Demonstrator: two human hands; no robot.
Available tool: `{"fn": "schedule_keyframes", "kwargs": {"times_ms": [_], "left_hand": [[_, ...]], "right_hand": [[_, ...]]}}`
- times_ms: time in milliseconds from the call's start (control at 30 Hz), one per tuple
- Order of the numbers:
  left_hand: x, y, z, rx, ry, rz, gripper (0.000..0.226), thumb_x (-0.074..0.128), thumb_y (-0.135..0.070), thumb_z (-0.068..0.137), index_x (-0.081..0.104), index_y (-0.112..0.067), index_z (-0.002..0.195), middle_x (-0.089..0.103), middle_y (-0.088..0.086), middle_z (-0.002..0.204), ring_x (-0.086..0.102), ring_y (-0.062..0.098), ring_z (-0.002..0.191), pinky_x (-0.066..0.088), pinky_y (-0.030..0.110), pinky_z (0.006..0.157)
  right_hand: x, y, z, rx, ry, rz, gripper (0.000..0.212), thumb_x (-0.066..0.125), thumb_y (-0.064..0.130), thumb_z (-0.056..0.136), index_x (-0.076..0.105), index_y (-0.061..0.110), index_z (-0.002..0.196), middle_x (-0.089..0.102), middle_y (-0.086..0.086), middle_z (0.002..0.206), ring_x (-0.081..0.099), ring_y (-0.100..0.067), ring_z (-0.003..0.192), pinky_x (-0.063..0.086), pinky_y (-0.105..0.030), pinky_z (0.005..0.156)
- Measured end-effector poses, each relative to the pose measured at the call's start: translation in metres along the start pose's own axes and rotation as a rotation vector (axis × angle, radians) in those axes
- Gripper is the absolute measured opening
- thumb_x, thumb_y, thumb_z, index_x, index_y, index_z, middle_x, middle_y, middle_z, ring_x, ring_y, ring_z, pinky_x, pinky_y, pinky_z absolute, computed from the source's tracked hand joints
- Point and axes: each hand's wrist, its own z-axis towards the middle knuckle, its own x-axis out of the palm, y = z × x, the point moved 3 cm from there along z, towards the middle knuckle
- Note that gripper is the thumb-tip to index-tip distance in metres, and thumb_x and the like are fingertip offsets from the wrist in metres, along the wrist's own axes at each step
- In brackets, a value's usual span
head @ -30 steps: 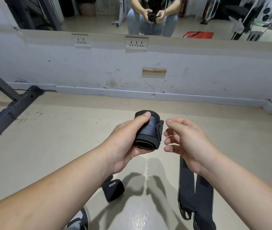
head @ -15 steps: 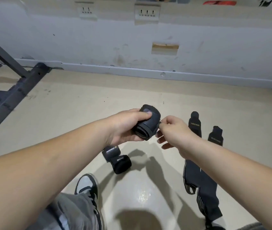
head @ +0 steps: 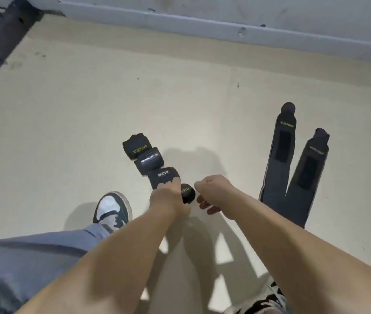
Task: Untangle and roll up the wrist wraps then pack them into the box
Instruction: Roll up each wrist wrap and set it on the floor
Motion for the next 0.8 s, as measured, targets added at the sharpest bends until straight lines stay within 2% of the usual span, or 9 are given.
{"fn": "schedule_keyframes", "kwargs": {"times_ms": [100,167,333,433,533,600,667,733,800], "left_hand": [[0.029,0.011,0.010,0.079,-0.058,0.195,0.049,0.067,-0.046,0.086,0.048,-0.021,0.124,0.061,0.003,0.120,0.053,0.026,0.108,0.044,0.037,0.087],[0.039,0.020,0.016,0.114,-0.077,0.282,0.054,0.064,-0.047,0.090,0.046,-0.023,0.135,0.053,0.002,0.132,0.048,0.026,0.119,0.040,0.037,0.093],[0.045,0.029,0.018,0.114,-0.136,0.407,0.053,0.062,-0.046,0.093,0.044,-0.025,0.139,0.037,0.001,0.140,0.041,0.025,0.125,0.038,0.035,0.097],[0.040,0.019,0.016,0.172,-0.162,0.394,0.053,0.059,-0.044,0.092,0.046,-0.027,0.140,0.034,-0.001,0.146,0.039,0.025,0.128,0.036,0.036,0.100],[0.036,-0.004,0.020,0.231,-0.141,0.356,0.055,0.054,-0.042,0.095,0.040,-0.027,0.146,0.022,-0.001,0.161,0.026,0.025,0.143,0.031,0.041,0.109],[0.037,-0.027,0.025,0.250,-0.104,0.320,0.055,0.053,-0.040,0.098,0.038,-0.027,0.149,0.015,0.000,0.167,0.019,0.025,0.149,0.030,0.043,0.112],[0.043,-0.054,0.030,0.282,-0.070,0.303,0.052,0.052,-0.038,0.099,0.039,-0.027,0.149,0.018,0.000,0.166,0.023,0.026,0.149,0.032,0.041,0.109],[0.054,-0.078,0.034,0.298,0.007,0.226,0.051,0.053,-0.033,0.098,0.044,-0.025,0.147,0.028,-0.002,0.160,0.031,0.025,0.144,0.035,0.040,0.110],[0.068,-0.098,0.039,0.297,0.102,0.093,0.051,0.055,-0.030,0.097,0.048,-0.022,0.147,0.035,0.000,0.155,0.036,0.025,0.142,0.037,0.040,0.113]], "right_hand": [[0.001,-0.017,0.017,0.023,0.005,0.022,0.024,0.050,0.021,0.099,0.067,0.005,0.104,0.072,-0.014,0.091,0.065,-0.029,0.074,0.054,-0.036,0.070],[-0.005,-0.028,0.023,0.041,-0.006,0.051,0.024,0.049,0.020,0.101,0.066,0.004,0.108,0.071,-0.013,0.090,0.065,-0.028,0.073,0.054,-0.035,0.068],[-0.042,-0.057,0.039,0.046,-0.093,0.011,0.015,0.052,0.016,0.095,0.053,0.014,0.080,0.064,-0.011,0.079,0.058,-0.027,0.065,0.043,-0.030,0.058],[-0.081,-0.086,0.046,0.088,-0.265,0.034,0.012,0.053,0.016,0.093,0.055,0.017,0.082,0.055,-0.009,0.077,0.046,-0.026,0.068,0.037,-0.030,0.059],[-0.120,-0.123,0.048,0.155,-0.456,0.044,0.013,0.053,0.013,0.094,0.060,0.008,0.084,0.058,-0.012,0.082,0.050,-0.027,0.071,0.041,-0.031,0.066],[-0.137,-0.145,0.050,0.213,-0.535,0.087,0.013,0.053,0.009,0.093,0.054,0.007,0.080,0.054,-0.009,0.078,0.048,-0.026,0.070,0.041,-0.032,0.066],[-0.145,-0.162,0.056,0.238,-0.561,0.142,0.012,0.053,0.010,0.093,0.051,0.009,0.082,0.049,-0.007,0.076,0.045,-0.025,0.069,0.039,-0.032,0.066],[-0.148,-0.173,0.064,0.234,-0.572,0.164,0.012,0.056,0.019,0.096,0.056,0.008,0.094,0.054,-0.006,0.084,0.050,-0.022,0.072,0.040,-0.030,0.064],[-0.149,-0.182,0.072,0.210,-0.579,0.194,0.023,0.059,0.030,0.097,0.057,0.010,0.108,0.060,-0.004,0.096,0.056,-0.023,0.082,0.042,-0.031,0.067]]}}
